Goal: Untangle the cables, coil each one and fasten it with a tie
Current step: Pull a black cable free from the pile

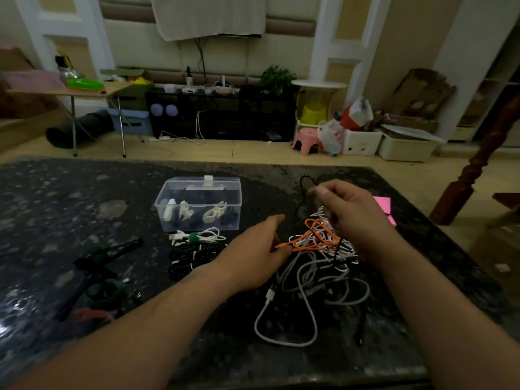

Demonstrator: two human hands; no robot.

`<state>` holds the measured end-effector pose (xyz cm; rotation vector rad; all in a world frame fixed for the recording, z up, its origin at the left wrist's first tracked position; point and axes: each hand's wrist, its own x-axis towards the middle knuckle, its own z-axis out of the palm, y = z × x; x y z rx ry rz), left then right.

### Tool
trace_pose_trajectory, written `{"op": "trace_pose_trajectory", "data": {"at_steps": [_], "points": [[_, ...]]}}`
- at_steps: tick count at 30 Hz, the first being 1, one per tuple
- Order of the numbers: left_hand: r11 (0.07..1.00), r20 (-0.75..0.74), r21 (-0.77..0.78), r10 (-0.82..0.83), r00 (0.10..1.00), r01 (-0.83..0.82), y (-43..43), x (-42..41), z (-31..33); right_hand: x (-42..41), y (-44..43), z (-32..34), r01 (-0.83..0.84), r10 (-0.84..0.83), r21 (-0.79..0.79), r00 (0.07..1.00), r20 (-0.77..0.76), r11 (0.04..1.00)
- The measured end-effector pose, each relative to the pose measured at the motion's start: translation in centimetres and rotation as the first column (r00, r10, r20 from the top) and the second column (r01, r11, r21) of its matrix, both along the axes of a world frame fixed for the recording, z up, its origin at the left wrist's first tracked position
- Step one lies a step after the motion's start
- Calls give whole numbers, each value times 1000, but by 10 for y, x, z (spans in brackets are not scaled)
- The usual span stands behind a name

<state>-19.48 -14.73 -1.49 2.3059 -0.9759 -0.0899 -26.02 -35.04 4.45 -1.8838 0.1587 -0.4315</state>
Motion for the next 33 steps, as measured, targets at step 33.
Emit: {"op": "trace_pose_trajectory", "data": {"at_steps": [33], "points": [[667, -568, -682, -225, 792, -299, 8, -13, 53, -6, 31, -3, -282, 357, 258, 877, -321, 924]]}}
